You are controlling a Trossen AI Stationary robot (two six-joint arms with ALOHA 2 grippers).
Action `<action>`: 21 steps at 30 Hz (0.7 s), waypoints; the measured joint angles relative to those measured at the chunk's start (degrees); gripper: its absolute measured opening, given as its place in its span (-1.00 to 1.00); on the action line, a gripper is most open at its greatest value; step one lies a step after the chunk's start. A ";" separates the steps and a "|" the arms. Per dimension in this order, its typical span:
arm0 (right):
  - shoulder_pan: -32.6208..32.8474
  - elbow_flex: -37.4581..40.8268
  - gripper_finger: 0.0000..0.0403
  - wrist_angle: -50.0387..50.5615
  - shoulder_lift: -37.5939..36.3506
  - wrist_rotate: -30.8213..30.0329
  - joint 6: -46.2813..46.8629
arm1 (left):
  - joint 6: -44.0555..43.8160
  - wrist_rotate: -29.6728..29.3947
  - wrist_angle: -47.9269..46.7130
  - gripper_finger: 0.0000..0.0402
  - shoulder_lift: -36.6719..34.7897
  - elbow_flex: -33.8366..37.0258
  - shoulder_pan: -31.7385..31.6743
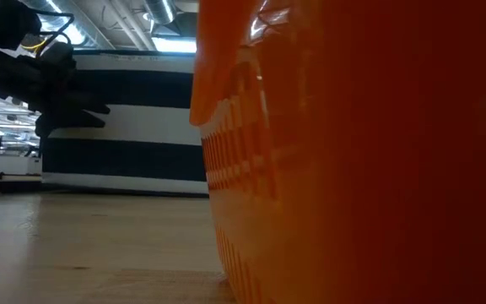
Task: Pick & Place Medicine items
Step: Return to Home Position
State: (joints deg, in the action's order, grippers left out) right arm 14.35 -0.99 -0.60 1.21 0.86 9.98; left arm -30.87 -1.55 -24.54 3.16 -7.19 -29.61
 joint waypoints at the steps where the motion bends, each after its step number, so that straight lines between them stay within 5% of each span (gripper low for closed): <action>1: 0.00 0.00 -0.13 -0.02 0.00 0.00 0.00 | 0.00 -0.07 0.09 -0.15 0.00 0.01 0.00; 21: 0.00 0.00 -0.13 0.00 0.00 -0.01 -0.01 | 0.19 -0.47 3.57 -0.15 -3.13 0.27 2.86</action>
State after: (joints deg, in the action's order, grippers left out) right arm 14.35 -0.99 -0.60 1.21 0.85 9.96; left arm -30.69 -2.02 -20.97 0.03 -6.92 -26.75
